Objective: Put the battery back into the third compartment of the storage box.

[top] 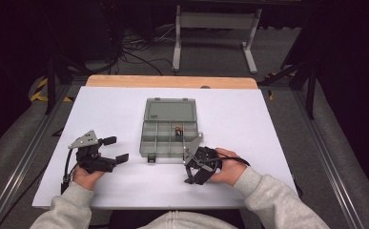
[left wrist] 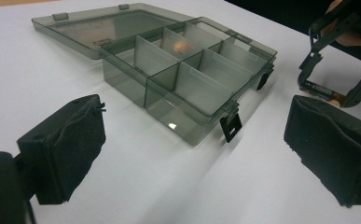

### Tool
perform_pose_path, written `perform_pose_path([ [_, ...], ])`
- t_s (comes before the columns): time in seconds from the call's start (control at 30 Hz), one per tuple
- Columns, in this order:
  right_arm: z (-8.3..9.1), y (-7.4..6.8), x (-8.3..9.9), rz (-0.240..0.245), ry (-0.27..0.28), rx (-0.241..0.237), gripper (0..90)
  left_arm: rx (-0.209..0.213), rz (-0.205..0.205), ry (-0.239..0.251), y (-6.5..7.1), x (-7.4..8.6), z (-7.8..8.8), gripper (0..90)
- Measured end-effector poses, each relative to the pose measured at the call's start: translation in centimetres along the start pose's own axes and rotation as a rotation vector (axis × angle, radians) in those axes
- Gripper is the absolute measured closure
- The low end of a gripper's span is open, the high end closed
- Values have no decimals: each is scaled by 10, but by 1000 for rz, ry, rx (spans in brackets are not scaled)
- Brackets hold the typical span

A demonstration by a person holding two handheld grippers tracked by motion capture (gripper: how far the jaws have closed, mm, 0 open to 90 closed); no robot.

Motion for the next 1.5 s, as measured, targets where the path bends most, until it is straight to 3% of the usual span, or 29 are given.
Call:
perform_pose_path([
  [0.33,18,16,-14,-21,37,41,421,-1,1,1,0,0,0,59],
  [0.77,36,48,-30,-69,94,75,420,-1,2,5,-1,0,0,59],
  [1.5,41,92,-46,-124,111,125,420,0,2,9,-1,0,1,59],
])
Point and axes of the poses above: each handheld gripper's, and its own axes: z roughly backward along the jaws, x roughly out of its underside, y roughly to its right, the point moved 1 cm from there along -z, roughly forward along the jaws, and after that the axes turned 1 degree about y, right-handed, at the moved point
